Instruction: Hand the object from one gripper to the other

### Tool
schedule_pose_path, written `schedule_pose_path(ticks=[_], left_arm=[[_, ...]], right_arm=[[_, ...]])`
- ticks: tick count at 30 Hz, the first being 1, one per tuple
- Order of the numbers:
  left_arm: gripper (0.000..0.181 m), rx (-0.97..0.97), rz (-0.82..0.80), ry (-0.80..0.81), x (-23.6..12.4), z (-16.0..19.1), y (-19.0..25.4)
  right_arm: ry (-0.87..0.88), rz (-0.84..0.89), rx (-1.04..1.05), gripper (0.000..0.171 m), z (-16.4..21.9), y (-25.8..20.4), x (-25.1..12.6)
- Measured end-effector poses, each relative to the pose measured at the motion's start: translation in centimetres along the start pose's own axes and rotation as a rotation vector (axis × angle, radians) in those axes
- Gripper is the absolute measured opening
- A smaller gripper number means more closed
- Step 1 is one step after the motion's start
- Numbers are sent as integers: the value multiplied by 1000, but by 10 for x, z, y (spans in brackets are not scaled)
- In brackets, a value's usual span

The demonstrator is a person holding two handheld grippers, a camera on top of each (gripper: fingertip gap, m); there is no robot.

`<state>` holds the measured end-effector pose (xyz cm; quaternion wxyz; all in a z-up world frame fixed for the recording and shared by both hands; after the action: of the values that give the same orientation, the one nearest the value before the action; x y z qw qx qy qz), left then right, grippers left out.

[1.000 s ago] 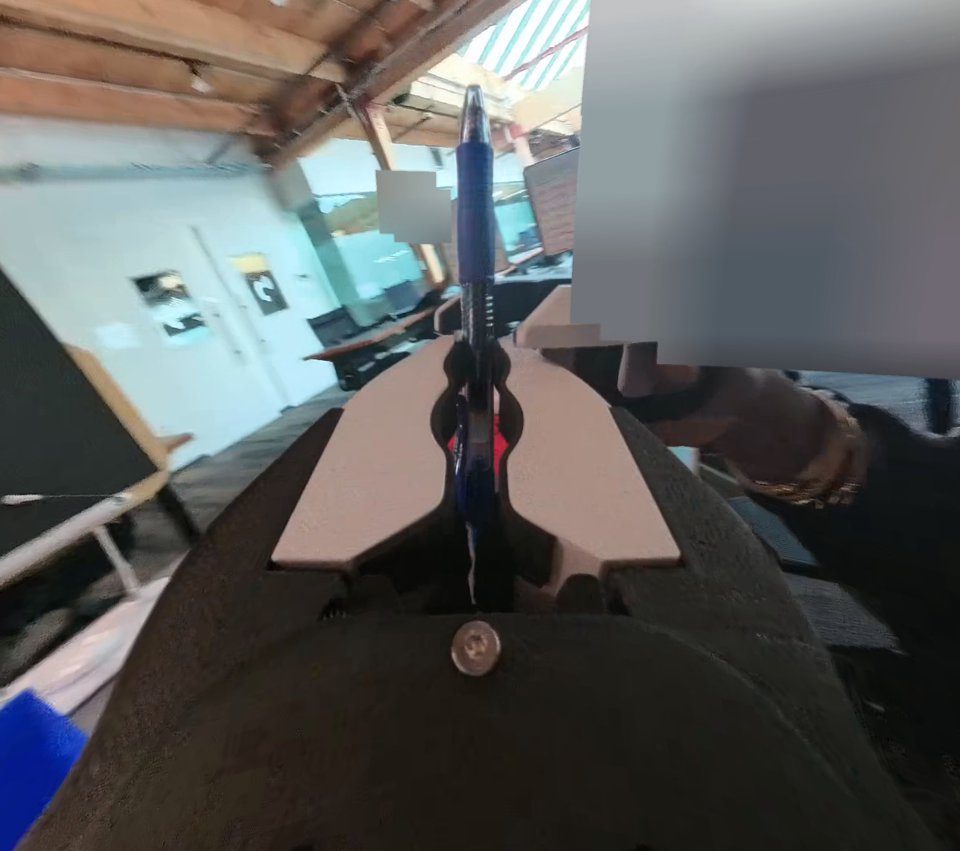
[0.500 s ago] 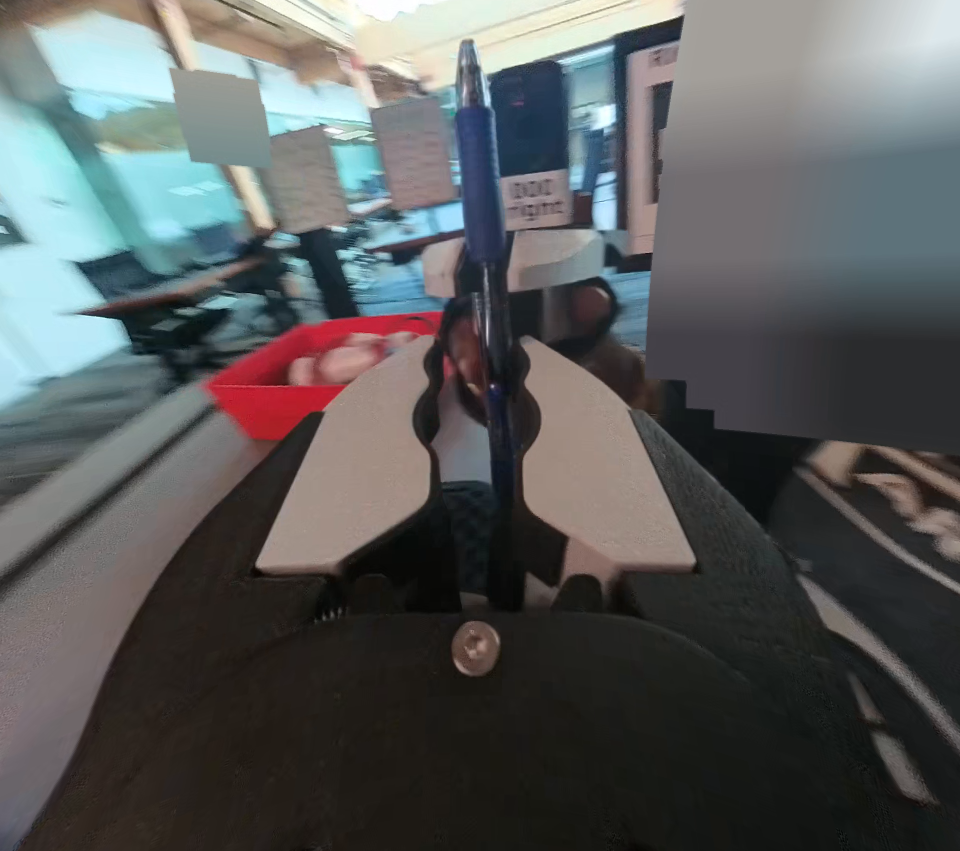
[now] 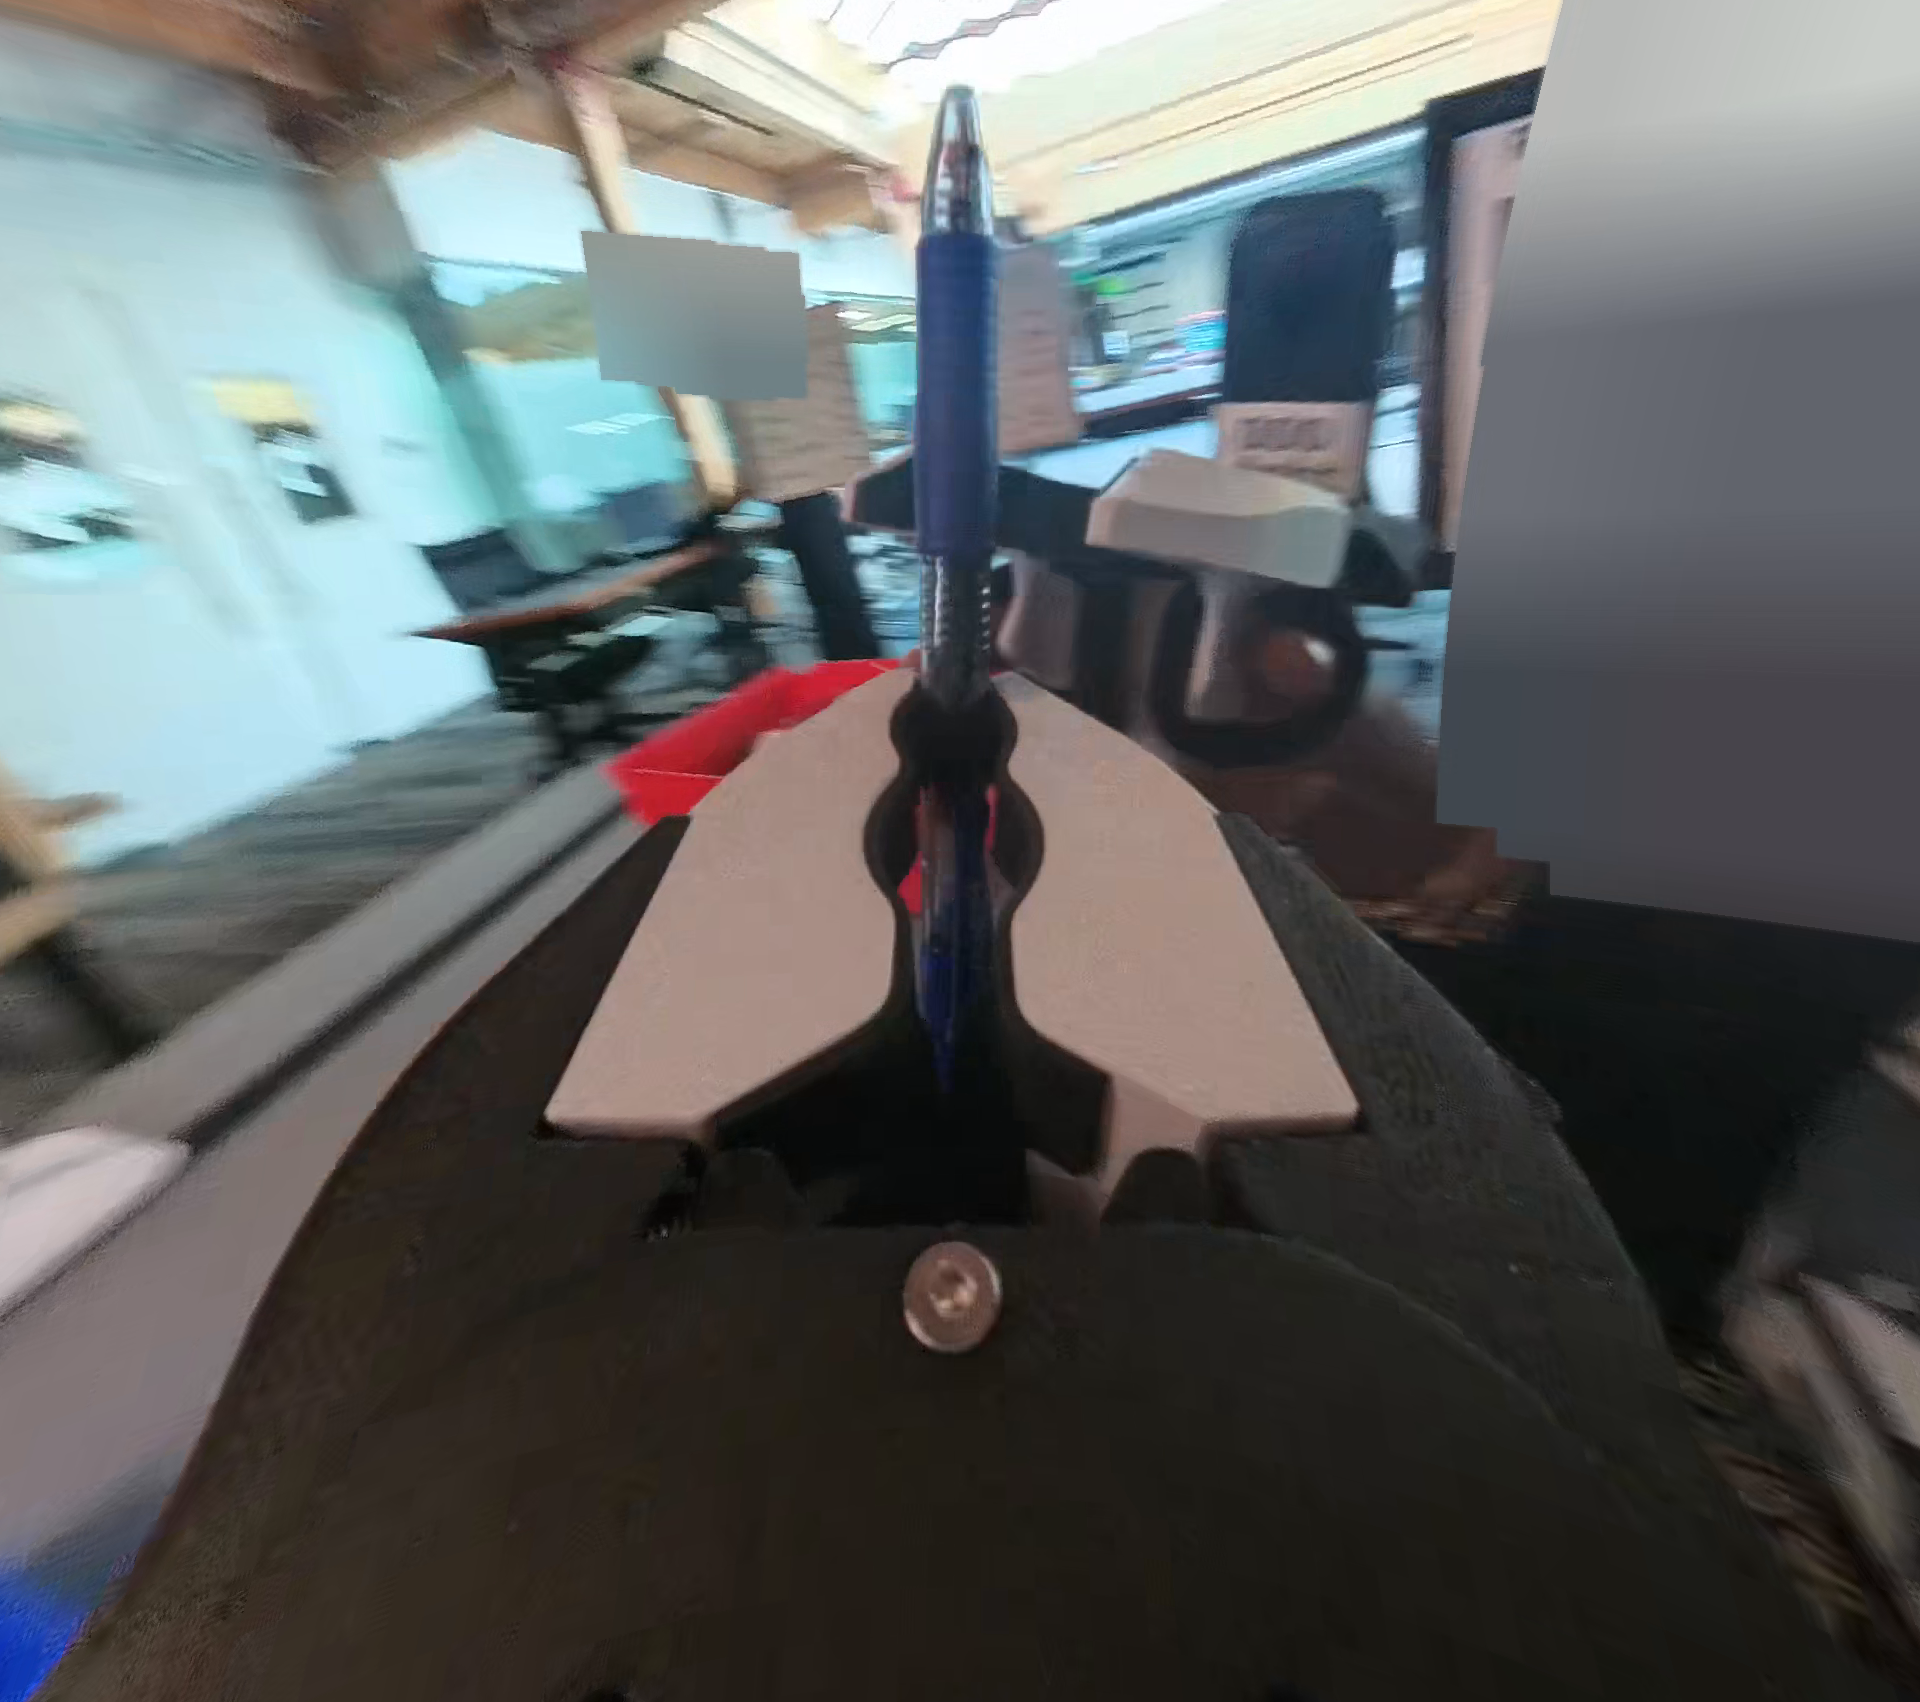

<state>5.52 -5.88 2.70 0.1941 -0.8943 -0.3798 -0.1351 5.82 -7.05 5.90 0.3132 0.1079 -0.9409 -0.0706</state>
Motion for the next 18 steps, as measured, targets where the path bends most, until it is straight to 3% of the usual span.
schedule_pose_path(ticks=[6,8,13,18], left_arm=[[9,260,-171,-15,0,-3,-13],[9,300,-187,-26,2,0,-12],[9,379,-181,-53,7,8,-6],[24,198,29,-19,8,6,17]], right_arm=[[-45,73,-284,69,4,0,6],[-18,82,-307,60,3,-3,8],[97,128,-325,13,-10,-4,8],[72,-29,-220,12,-13,-17,5]])
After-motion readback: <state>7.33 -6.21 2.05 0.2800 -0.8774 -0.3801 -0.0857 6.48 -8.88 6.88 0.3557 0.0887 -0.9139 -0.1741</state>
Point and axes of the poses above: each gripper's, where its closed fingertips meet, x out along the fingers, z out of its underside, y = z × x across the jaws, the point moved 1 cm from there along -x, back along the fingers, and after that the axes turned 13 degrees about y, right-handed, at the moved point
